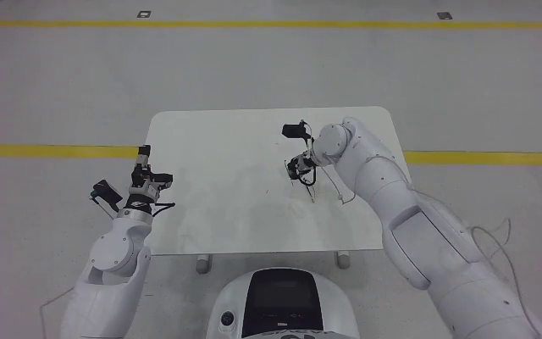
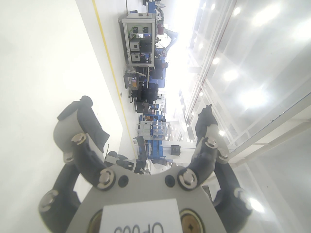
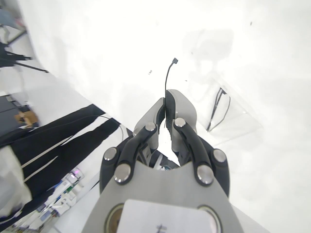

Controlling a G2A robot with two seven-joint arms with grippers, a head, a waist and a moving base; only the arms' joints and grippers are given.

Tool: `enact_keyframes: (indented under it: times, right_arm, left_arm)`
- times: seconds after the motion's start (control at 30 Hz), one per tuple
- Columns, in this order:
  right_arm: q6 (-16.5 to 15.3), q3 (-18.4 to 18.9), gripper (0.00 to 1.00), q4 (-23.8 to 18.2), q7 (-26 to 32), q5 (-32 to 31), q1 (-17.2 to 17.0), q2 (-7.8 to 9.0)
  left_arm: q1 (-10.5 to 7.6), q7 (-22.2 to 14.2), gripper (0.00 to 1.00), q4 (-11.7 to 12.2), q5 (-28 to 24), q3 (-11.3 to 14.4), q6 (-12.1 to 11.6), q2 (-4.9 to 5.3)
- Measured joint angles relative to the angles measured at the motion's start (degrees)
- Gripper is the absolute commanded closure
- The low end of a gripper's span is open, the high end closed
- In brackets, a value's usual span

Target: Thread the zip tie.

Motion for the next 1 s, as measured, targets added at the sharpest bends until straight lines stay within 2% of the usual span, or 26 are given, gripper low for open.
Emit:
enact_keyframes:
  times: [0.17,0.23,0.43,0.53,0.6,0.67,0.73,0.83,1.0]
  right_arm:
    - [-4.73,5.33,1.00,-3.28,1.80,8.37,-2.35,2.21]
    - [-5.14,6.66,1.00,-4.92,2.67,10.18,-3.22,2.89]
    - [-5.06,6.72,1.00,-5.07,2.68,10.12,-3.30,2.94]
    - [-5.15,8.00,1.00,-6.44,0.73,12.58,-4.90,3.22]
    - [-5.19,9.32,1.00,-7.52,-0.61,14.86,-5.90,3.59]
    - [-4.99,10.86,1.00,-8.76,-2.15,17.39,-7.25,4.00]
    - [-4.39,12.04,1.00,-10.23,-3.20,19.54,-8.76,4.29]
    - [-3.18,13.38,1.00,-12.77,-3.74,23.56,-11.05,4.42]
    - [-3.04,13.42,1.00,-13.40,-3.99,23.78,-11.38,4.46]
  left_arm:
    - [0.00,0.00,0.00,0.00,0.00,0.00,0.00,0.00]
    - [0.00,0.00,0.00,0.00,0.00,0.00,0.00,0.00]
    - [0.00,0.00,0.00,0.00,0.00,0.00,0.00,0.00]
    - [-0.22,-0.64,0.00,-0.09,0.59,0.06,-0.31,0.05]
    - [-0.57,-3.76,0.00,-0.09,1.92,0.15,-0.80,0.20]
    - [-0.92,-9.55,0.00,-0.15,1.22,-0.13,0.06,0.53]
    - [-1.19,-15.87,0.00,-0.19,3.05,-0.46,0.82,0.99]
    - [-1.61,-22.36,0.00,0.04,5.42,-0.34,1.20,1.37]
    - [-1.68,-22.42,0.00,0.07,6.15,-0.36,1.07,1.40]
